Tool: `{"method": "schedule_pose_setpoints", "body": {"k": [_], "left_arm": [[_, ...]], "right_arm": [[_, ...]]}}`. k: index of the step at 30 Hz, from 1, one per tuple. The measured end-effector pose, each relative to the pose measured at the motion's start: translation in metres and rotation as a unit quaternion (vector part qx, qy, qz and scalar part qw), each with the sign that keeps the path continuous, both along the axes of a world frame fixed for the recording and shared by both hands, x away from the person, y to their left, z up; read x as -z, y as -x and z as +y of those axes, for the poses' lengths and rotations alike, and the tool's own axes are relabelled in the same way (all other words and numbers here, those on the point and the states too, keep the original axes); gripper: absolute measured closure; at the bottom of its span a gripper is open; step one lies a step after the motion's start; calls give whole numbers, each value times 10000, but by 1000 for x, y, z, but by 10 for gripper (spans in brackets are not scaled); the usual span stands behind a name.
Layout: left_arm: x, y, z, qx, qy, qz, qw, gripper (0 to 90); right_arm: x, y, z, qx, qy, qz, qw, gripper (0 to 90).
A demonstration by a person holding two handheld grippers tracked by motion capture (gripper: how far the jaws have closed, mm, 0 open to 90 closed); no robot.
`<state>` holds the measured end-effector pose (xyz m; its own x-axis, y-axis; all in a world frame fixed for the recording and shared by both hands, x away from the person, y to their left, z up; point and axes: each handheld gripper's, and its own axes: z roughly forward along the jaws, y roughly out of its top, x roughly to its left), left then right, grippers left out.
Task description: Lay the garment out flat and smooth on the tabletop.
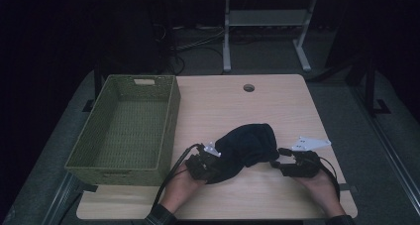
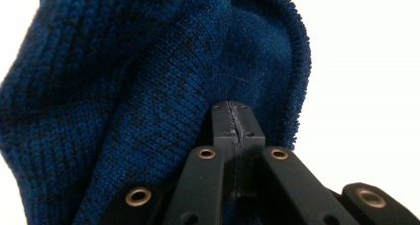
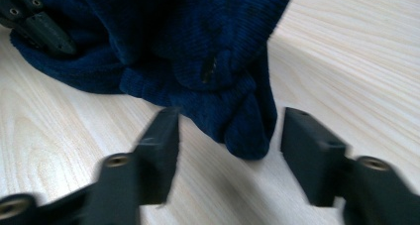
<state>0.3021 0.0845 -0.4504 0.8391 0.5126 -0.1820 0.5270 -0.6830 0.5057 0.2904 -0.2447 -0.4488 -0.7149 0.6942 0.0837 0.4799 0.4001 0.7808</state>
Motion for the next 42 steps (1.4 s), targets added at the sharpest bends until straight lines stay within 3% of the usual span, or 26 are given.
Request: {"method": "schedule_pose_setpoints", "body": {"k": [7, 11, 26, 42], "left_arm": [[0, -1, 1, 7, 28, 47, 10000, 900], [0, 0, 0, 14, -13, 19, 10000, 900], [0, 0, -1, 1, -42, -12, 10000, 900], [0, -1, 0, 14, -34, 18, 10000, 900]], "right_arm": [[-5, -4, 2, -105, -51, -74, 9999, 742], [-9, -8, 3, -154, -76, -57, 9998, 789], [-38, -34, 10, -143, -216, -87, 9996, 803], [-70, -80, 24, 45, -115, -199, 9997, 807]]}}
